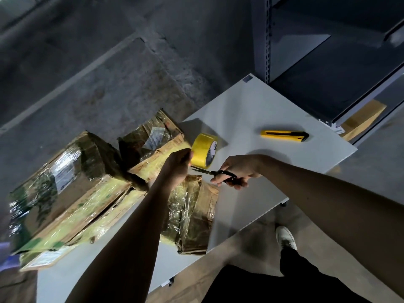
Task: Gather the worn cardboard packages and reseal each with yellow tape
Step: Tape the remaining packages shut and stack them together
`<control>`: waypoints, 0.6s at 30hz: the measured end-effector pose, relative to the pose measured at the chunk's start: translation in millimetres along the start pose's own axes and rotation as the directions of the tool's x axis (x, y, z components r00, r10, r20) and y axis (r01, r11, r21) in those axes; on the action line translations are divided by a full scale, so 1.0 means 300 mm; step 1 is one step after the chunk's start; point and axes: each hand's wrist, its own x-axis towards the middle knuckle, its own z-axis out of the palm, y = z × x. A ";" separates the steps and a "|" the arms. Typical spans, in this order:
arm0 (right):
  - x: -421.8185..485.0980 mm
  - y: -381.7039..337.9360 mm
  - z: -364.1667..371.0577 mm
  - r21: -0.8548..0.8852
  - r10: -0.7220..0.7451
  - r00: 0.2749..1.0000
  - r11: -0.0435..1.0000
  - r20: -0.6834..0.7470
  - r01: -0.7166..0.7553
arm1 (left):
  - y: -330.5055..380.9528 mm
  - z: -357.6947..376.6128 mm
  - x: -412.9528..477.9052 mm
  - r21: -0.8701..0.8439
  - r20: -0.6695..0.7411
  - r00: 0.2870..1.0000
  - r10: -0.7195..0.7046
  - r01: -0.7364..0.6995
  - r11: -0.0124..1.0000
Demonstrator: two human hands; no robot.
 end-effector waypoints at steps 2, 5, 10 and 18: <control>-0.008 0.005 -0.001 -0.017 -0.037 0.999 0.999 -0.013 0.037 | -0.011 0.002 0.000 -0.049 -0.014 1.000 -0.021 0.021 0.999; -0.011 0.010 -0.007 -0.118 -0.062 0.998 0.991 -0.033 0.058 | -0.021 0.024 -0.009 -0.161 -0.040 0.996 -0.085 0.077 0.984; 0.021 0.009 0.016 -0.199 -0.009 0.994 0.980 -0.111 -0.013 | 0.005 0.054 -0.013 -0.327 -0.169 0.971 -0.166 0.104 0.939; 0.099 0.117 -0.067 -0.261 0.131 0.934 0.939 -0.334 -0.225 | -0.007 0.081 0.018 -0.186 -0.160 0.973 -0.169 0.138 0.973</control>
